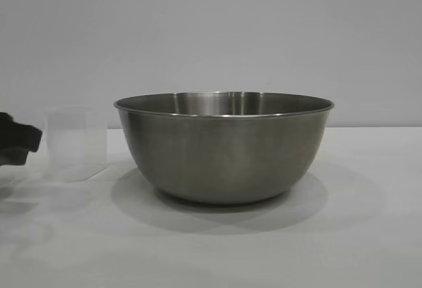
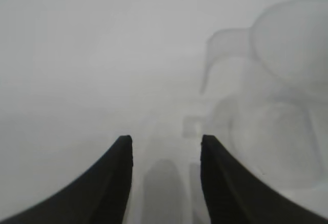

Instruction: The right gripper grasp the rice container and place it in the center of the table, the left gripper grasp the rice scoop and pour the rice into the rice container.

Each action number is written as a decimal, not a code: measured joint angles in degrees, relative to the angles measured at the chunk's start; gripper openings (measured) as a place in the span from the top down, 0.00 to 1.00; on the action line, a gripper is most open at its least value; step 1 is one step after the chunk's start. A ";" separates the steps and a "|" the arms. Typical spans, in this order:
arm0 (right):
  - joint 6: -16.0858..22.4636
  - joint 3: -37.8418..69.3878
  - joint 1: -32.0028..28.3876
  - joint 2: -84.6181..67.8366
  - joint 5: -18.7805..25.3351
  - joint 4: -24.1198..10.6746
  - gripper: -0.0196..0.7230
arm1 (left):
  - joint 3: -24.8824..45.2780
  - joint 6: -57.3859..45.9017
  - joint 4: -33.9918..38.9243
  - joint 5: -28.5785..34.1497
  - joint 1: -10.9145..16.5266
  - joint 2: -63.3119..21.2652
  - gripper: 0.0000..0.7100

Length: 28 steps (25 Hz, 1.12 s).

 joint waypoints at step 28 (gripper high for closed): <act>0.00 0.00 0.10 0.00 0.00 0.00 0.29 | -21.71 1.15 2.79 80.62 0.00 -47.63 0.62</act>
